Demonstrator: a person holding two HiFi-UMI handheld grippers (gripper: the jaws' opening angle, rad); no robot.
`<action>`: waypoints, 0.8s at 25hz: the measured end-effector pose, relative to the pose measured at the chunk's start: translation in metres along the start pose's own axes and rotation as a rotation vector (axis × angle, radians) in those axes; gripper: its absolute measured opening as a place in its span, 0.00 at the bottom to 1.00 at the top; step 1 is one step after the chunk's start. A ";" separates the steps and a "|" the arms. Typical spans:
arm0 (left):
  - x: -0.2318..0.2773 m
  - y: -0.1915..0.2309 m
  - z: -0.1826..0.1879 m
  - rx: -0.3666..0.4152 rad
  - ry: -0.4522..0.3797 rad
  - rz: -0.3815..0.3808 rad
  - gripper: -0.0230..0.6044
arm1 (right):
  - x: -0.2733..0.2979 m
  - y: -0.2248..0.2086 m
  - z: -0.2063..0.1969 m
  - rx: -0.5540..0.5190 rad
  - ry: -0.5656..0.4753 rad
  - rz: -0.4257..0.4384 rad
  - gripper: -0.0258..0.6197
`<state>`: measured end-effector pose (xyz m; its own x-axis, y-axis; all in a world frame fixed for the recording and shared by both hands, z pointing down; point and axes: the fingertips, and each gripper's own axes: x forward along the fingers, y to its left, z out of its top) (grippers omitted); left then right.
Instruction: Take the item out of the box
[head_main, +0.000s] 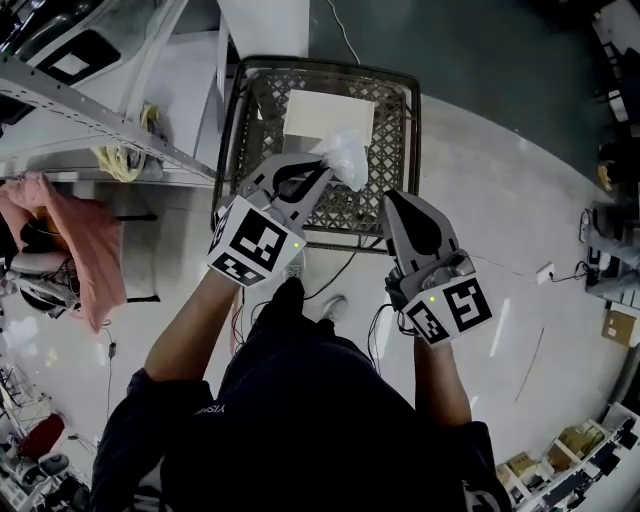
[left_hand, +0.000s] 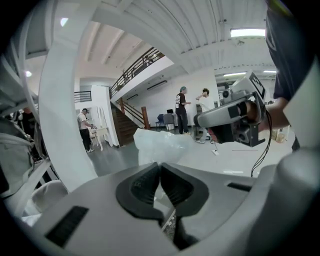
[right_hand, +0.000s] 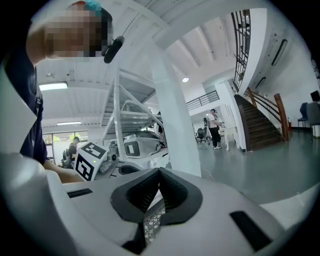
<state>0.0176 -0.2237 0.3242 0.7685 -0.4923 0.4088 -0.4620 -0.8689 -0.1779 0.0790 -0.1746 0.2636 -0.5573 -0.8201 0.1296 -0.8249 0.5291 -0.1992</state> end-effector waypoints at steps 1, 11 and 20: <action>-0.005 -0.002 0.007 0.004 -0.011 0.007 0.06 | -0.002 0.003 0.007 -0.010 -0.013 0.007 0.08; -0.039 -0.008 0.063 0.053 -0.108 0.084 0.06 | -0.027 0.020 0.050 -0.089 -0.080 0.038 0.08; -0.047 -0.019 0.071 0.048 -0.121 0.083 0.06 | -0.039 0.026 0.060 -0.123 -0.088 0.046 0.08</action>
<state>0.0218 -0.1881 0.2454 0.7778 -0.5626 0.2803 -0.5067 -0.8251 -0.2501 0.0848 -0.1413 0.1952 -0.5887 -0.8076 0.0367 -0.8072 0.5847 -0.0815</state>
